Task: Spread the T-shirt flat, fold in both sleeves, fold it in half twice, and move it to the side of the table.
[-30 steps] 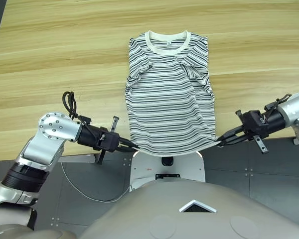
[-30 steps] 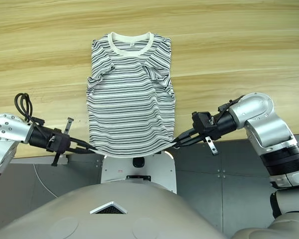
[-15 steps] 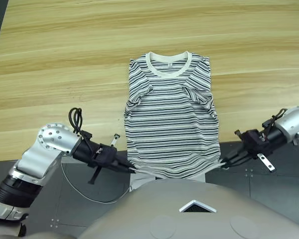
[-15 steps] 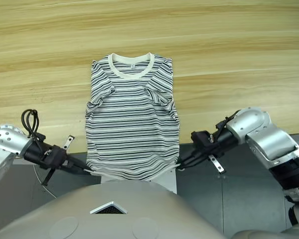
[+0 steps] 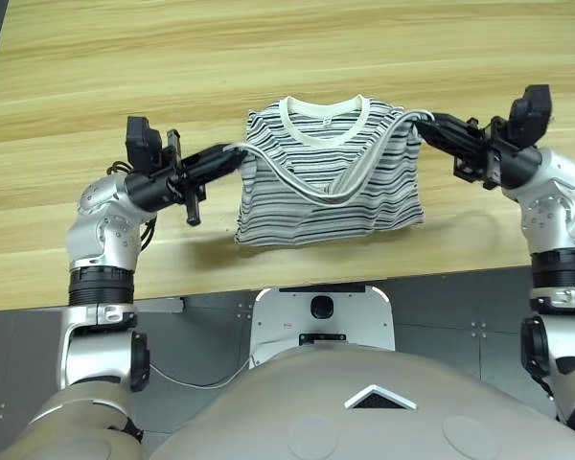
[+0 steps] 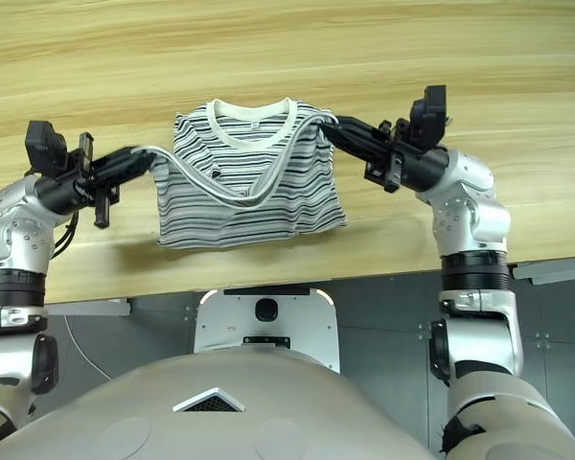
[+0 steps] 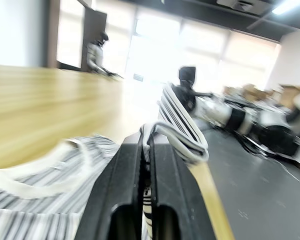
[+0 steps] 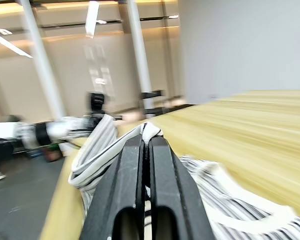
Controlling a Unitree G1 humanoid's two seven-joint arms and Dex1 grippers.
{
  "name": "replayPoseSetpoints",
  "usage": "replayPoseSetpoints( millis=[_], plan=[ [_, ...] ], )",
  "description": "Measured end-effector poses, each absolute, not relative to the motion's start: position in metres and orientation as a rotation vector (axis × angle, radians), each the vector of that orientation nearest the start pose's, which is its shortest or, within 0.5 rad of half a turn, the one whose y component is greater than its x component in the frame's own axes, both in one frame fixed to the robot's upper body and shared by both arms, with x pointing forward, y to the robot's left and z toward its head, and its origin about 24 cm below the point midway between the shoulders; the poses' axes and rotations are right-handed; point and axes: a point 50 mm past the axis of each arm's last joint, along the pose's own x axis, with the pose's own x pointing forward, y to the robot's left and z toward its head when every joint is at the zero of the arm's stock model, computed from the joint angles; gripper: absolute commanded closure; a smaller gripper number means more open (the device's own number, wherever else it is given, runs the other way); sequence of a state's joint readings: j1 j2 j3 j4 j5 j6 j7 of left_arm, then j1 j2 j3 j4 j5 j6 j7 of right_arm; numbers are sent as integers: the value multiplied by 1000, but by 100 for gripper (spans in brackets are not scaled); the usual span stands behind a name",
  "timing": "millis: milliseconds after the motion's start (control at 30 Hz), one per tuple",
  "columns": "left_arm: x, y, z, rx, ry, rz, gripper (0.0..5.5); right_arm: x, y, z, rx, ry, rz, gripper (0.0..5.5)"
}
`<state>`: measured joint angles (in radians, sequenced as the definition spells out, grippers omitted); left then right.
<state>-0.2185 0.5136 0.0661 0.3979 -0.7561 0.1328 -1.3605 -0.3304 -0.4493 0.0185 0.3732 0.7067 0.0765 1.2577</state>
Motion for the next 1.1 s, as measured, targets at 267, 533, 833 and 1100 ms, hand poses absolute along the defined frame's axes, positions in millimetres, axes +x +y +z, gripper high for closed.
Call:
replayPoseSetpoints(
  millis=[267, 533, 833, 1100],
  plan=[
    [301, 211, 26, -275, 57, -754, 537, 318, -167, 45, 72, -13, 838, 540],
    [331, 205, 20, -196, 153, -515, 537, 332, -167, 20, -18, 149, 643, 540],
    [327, 213, -4, -139, 315, -319, 504, 341, -170, 9, 26, 248, 428, 474],
    [328, 225, -2, -152, 302, -235, 393, 349, -176, 17, 256, 188, 297, 334]
  ],
)
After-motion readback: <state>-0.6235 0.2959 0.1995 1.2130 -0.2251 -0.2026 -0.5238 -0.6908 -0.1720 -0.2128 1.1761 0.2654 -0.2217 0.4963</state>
